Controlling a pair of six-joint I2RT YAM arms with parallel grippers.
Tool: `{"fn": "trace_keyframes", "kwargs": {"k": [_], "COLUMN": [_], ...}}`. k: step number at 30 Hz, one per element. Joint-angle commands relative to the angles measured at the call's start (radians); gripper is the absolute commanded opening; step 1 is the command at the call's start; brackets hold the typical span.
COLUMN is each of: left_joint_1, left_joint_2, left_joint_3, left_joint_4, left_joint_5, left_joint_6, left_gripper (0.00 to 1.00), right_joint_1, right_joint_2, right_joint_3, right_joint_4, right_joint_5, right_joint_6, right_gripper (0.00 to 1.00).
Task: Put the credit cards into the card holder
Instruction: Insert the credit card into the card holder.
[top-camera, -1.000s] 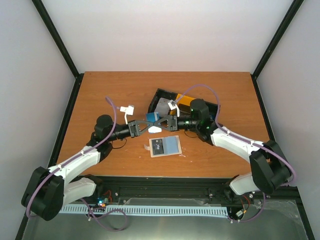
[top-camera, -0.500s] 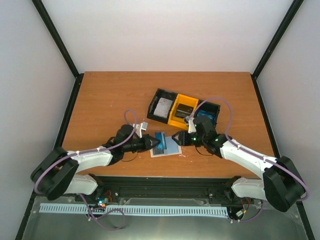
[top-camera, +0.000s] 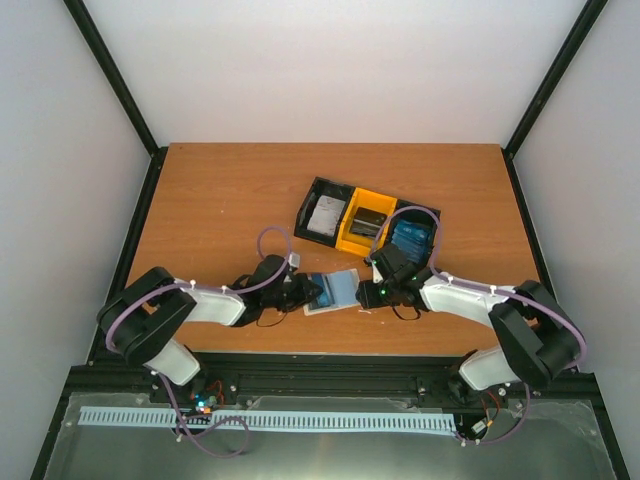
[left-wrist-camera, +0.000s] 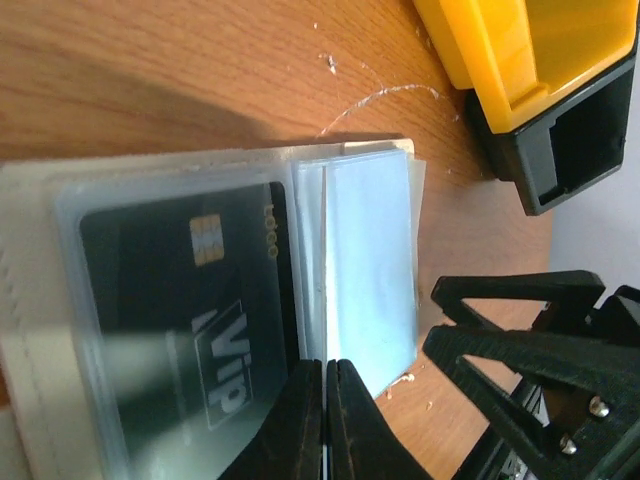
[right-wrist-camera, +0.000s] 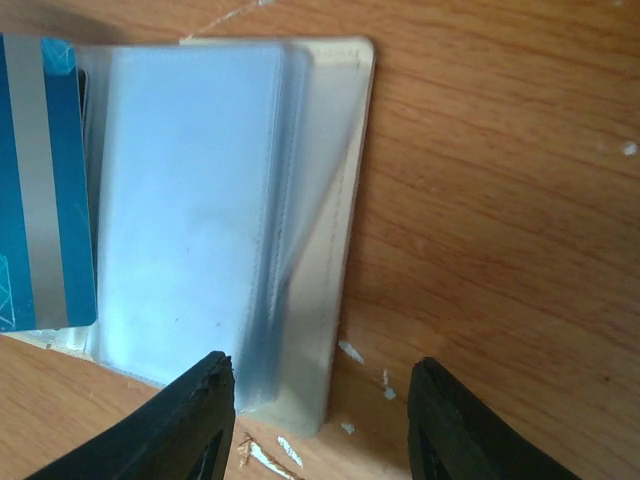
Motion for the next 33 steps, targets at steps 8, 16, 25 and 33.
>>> {"fn": "trace_keyframes", "kwargs": {"k": [8,16,25,33], "left_joint_1": [-0.010,-0.010,-0.010,-0.009], "left_joint_2": [0.103,0.124,0.135,0.222], "left_joint_3": [0.043,-0.006,-0.062,-0.072], "left_joint_4": [0.133,0.234,0.321,0.469], "left_joint_5": [0.008,0.015,-0.001,0.033], "left_joint_6": [-0.065,-0.161,-0.251,-0.318], "left_gripper": [0.01,0.01,0.01,0.01], "right_joint_1": [0.011,0.011,0.011,0.011], "right_joint_2": [0.095,0.121,0.120,0.126], "right_joint_3": [0.039,0.029,0.043,0.042], "right_joint_4": [-0.001,0.007,-0.001,0.000], "right_joint_5": [-0.009,0.008,0.015,-0.004], "right_joint_6": [-0.041,-0.014,0.020,0.040], "right_gripper": [0.37,0.18,0.13,0.12]}}
